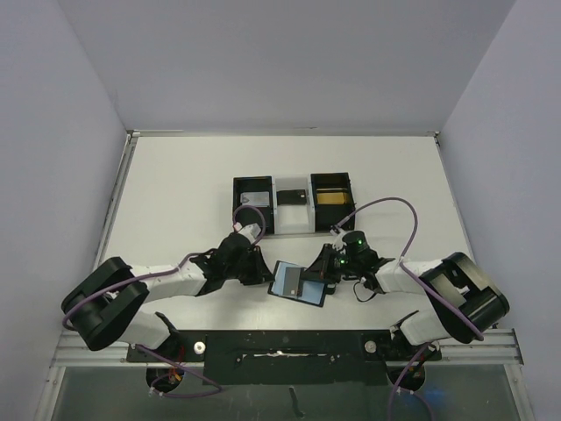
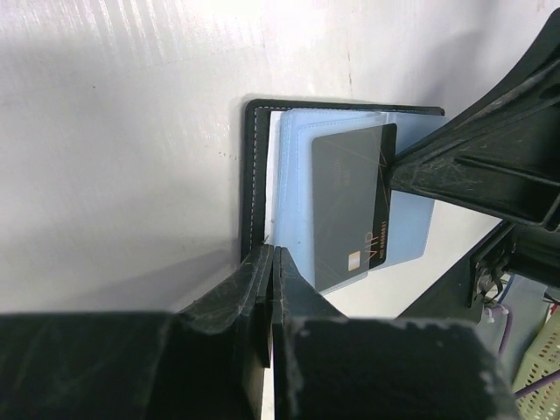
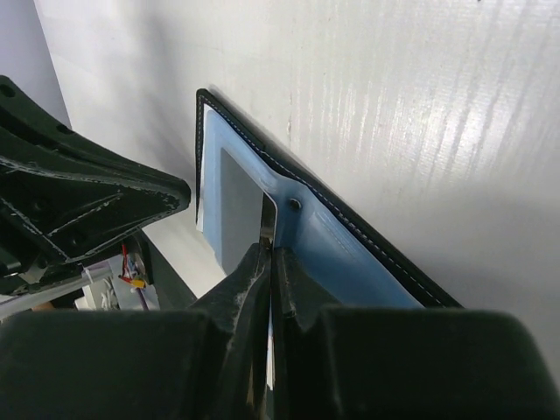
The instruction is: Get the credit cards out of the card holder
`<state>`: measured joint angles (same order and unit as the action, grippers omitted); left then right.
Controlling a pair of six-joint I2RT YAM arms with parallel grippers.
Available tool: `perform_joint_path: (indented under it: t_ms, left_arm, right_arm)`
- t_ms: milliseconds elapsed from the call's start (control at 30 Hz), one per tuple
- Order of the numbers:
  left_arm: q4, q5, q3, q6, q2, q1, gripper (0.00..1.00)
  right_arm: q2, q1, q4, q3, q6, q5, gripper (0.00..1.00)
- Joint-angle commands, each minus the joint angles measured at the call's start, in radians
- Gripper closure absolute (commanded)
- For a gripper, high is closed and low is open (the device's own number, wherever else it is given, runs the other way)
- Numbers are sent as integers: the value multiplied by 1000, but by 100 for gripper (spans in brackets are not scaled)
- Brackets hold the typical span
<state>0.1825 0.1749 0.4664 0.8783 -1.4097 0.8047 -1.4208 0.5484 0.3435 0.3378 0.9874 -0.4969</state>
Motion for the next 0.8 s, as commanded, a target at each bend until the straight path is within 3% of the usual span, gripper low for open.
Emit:
perform_joint_path:
  t_ms: [0, 133, 267, 367, 600, 767]
  left_arm:
    - [17, -24, -6, -2, 55, 6, 100]
    - [35, -20, -3, 6, 85, 9, 100]
    - [146, 66, 57, -31, 70, 26, 81]
    - [118, 112, 144, -87, -8, 35, 76]
    - [76, 86, 166, -92, -153, 63, 78]
    - [-34, 19, 185, -115, -221, 66, 87]
  right_arm:
    - [36, -7, 72, -31, 66, 38, 100]
    - [72, 12, 100, -29, 79, 39, 100]
    - [67, 16, 0, 11, 37, 72, 100]
    - [52, 14, -16, 12, 41, 88, 100]
    - [52, 16, 39, -31, 92, 94, 100]
    - [72, 13, 32, -37, 93, 78, 100]
